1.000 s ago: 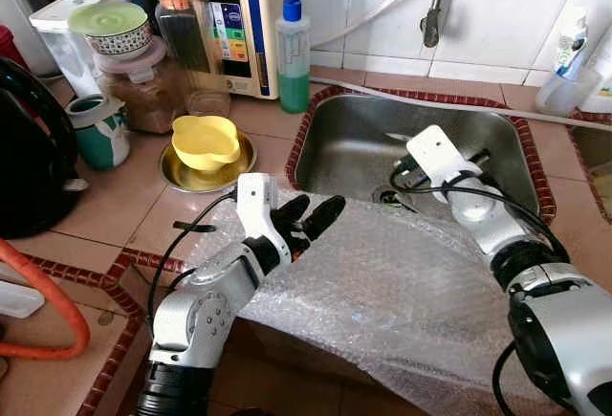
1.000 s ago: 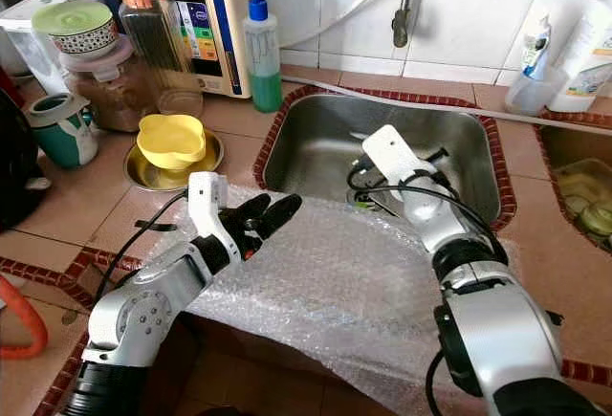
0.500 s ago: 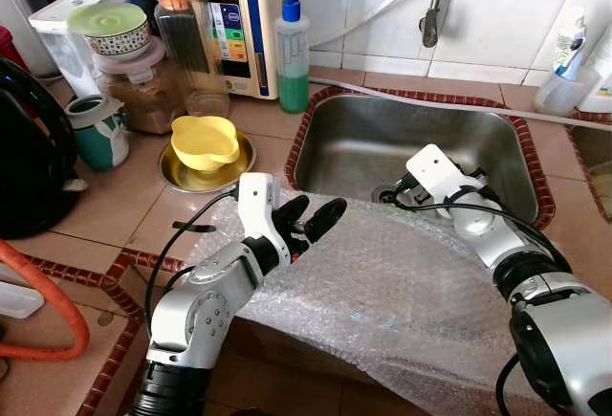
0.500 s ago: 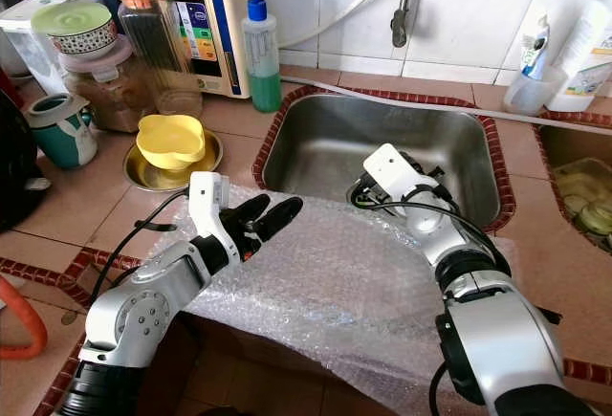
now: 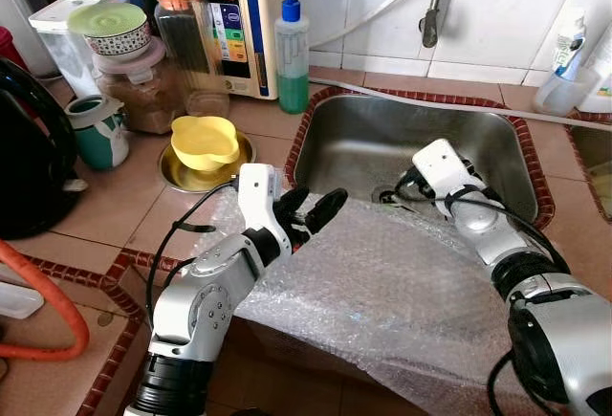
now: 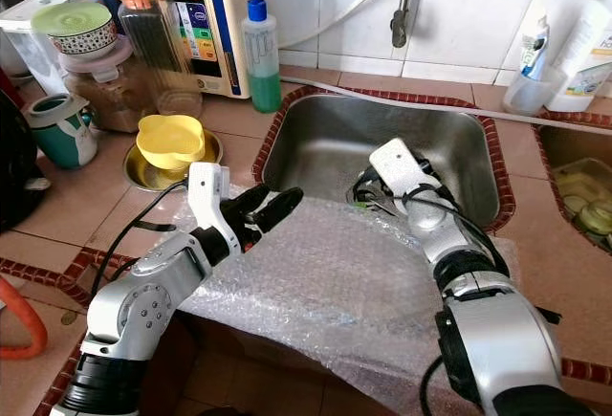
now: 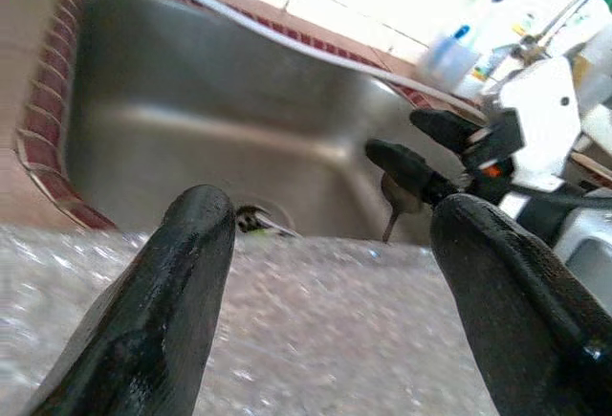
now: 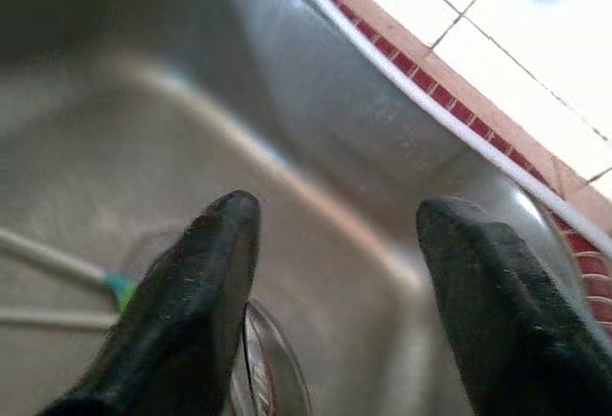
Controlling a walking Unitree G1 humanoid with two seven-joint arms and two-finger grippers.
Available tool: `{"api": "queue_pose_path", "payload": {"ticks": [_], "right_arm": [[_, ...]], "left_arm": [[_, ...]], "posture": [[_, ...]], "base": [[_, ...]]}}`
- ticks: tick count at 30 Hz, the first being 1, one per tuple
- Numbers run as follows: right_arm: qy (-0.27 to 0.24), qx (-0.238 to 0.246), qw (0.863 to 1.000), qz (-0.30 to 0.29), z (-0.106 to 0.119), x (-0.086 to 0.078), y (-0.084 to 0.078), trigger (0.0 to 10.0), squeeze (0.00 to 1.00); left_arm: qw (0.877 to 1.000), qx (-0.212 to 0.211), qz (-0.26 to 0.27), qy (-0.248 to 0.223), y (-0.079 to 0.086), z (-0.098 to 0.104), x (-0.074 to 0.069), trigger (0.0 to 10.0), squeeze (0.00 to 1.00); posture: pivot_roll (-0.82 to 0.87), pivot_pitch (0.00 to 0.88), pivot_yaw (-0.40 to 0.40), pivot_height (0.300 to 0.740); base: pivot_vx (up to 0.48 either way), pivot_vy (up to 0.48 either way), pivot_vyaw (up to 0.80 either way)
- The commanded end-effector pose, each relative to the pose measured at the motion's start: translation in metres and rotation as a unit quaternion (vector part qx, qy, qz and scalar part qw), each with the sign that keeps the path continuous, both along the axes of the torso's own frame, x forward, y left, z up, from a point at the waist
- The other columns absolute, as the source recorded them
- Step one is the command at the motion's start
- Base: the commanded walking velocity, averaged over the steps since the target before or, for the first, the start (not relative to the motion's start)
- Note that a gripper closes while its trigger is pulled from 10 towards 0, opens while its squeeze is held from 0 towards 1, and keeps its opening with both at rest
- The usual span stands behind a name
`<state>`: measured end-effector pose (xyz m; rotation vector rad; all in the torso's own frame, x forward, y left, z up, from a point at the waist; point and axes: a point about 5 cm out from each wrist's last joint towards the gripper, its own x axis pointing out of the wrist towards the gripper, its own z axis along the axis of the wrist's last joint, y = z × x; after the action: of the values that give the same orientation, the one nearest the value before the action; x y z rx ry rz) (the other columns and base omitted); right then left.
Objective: Kitchen organization
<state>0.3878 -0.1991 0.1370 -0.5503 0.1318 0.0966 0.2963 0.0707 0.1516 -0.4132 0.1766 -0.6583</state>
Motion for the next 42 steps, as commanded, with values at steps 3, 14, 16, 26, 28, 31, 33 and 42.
{"api": "queue_pose_path", "payload": {"ticks": [3, 14, 16, 26, 28, 31, 33, 42], "right_arm": [[-0.037, 0.095, 0.995, 0.007, 0.019, 0.007, 0.01, 10.0, 1.0], [-0.055, 0.258, 0.958, 0.11, 0.007, -0.007, 0.044, 10.0, 1.0], [-0.058, 0.252, 0.957, 0.127, 0.003, -0.014, 0.047, 10.0, 1.0], [-0.062, 0.274, 0.947, 0.154, -0.004, -0.05, 0.049, 10.0, 1.0], [-0.053, 0.279, 0.944, 0.168, -0.005, -0.054, 0.051, 10.0, 1.0], [-0.041, 0.278, 0.94, 0.194, -0.004, -0.062, 0.055, 10.0, 1.0], [-0.033, 0.28, 0.938, 0.203, -0.003, -0.065, 0.057, 10.0, 1.0], [-0.024, 0.292, 0.938, 0.184, 0.002, -0.073, 0.056, 10.0, 0.58]], "left_arm": [[0.999, 0.019, 0.041, -0.024, 0.01, 0.007, 0.01, 10.0, 0.0], [0.978, 0.036, 0.19, -0.073, 0.056, 0.029, 0.048, 10.0, 0.0], [0.975, 0.04, 0.205, -0.078, 0.061, 0.032, 0.054, 10.0, 0.0], [0.927, 0.11, 0.35, -0.074, 0.115, 0.041, 0.083, 10.0, 0.0], [0.919, 0.125, 0.368, -0.066, 0.122, 0.041, 0.085, 10.0, 0.0], [0.909, 0.128, 0.393, -0.041, 0.134, 0.038, 0.089, 10.0, 0.0], [0.905, 0.132, 0.404, -0.03, 0.137, 0.036, 0.091, 10.0, 0.0], [0.899, 0.131, 0.415, 0.043, 0.142, 0.023, 0.097, 10.0, 0.0]], "posture": [[0.18, 0.047, 0.055, 0.74], [0.11, 0.046, 0.067, 0.74], [0.11, 0.045, 0.069, 0.74], [0.06, 0.035, 0.086, 0.74], [0.05, 0.034, 0.087, 0.74], [0.05, 0.034, 0.088, 0.74], [0.05, 0.034, 0.088, 0.74], [0.05, 0.032, 0.089, 0.74]], "base": [[0.0, 0.0, 0.0], [0.0, 0.0, 0.0], [0.0, 0.0, 0.0], [0.0, 0.0, 0.0], [0.0, 0.0, 0.0], [0.0, 0.0, 0.0], [0.0, 0.0, 0.0], [0.0, 0.0, 0.0]]}}
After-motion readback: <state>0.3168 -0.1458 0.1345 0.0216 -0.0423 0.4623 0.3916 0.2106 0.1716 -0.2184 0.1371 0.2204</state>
